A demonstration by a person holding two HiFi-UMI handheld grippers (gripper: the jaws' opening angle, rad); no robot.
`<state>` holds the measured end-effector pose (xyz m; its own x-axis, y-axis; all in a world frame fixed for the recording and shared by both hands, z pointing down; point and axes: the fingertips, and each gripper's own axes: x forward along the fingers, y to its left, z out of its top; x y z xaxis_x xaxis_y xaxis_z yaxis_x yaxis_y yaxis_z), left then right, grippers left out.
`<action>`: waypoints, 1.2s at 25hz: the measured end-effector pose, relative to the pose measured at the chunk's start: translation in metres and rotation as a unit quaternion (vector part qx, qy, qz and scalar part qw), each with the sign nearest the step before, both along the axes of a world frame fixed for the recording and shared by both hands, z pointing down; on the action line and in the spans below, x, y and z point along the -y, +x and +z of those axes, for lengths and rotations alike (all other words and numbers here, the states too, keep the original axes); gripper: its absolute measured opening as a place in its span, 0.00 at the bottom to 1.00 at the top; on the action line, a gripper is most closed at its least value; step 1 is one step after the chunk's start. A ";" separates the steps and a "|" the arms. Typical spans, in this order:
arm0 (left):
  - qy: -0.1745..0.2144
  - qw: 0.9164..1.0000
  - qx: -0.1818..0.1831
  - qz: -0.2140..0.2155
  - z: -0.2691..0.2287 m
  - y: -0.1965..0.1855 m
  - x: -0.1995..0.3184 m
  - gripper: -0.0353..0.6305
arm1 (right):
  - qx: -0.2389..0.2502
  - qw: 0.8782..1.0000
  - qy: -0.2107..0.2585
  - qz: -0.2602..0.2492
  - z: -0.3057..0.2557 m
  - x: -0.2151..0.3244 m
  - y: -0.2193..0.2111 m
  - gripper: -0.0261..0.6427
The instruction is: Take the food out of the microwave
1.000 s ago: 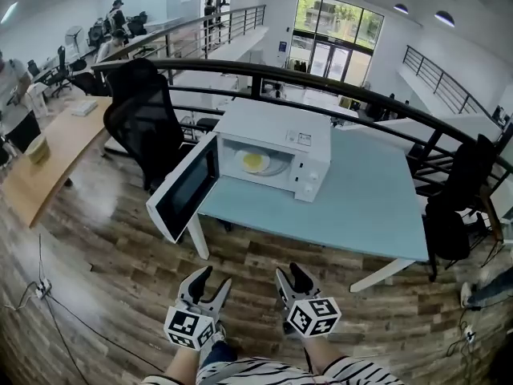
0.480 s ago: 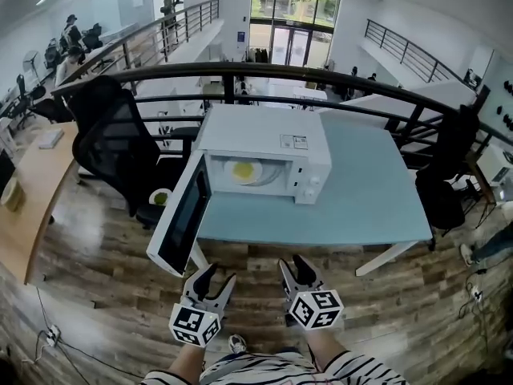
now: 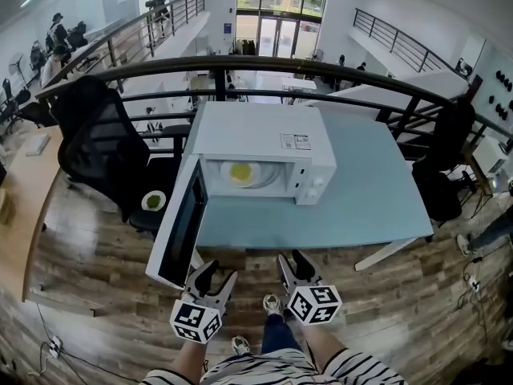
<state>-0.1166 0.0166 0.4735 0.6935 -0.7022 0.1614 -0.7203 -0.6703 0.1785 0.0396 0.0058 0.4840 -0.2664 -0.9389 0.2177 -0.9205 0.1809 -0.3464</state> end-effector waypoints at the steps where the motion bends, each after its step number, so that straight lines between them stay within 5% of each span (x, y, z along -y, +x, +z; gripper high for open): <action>1: -0.001 1.000 -0.001 -0.003 0.001 0.000 0.006 0.34 | 0.000 1.000 -0.001 0.000 0.002 0.007 0.001 0.30; 30: -0.074 0.993 -0.015 -0.092 0.076 0.038 0.201 0.34 | -0.007 0.997 -0.050 -0.059 0.065 0.197 0.016 0.29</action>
<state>-0.0788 -0.1849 0.5499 0.5613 -0.7880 0.2530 -0.8213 -0.4926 0.2878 0.0552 -0.1914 0.5489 -0.3703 -0.8747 0.3127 -0.8995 0.2536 -0.3559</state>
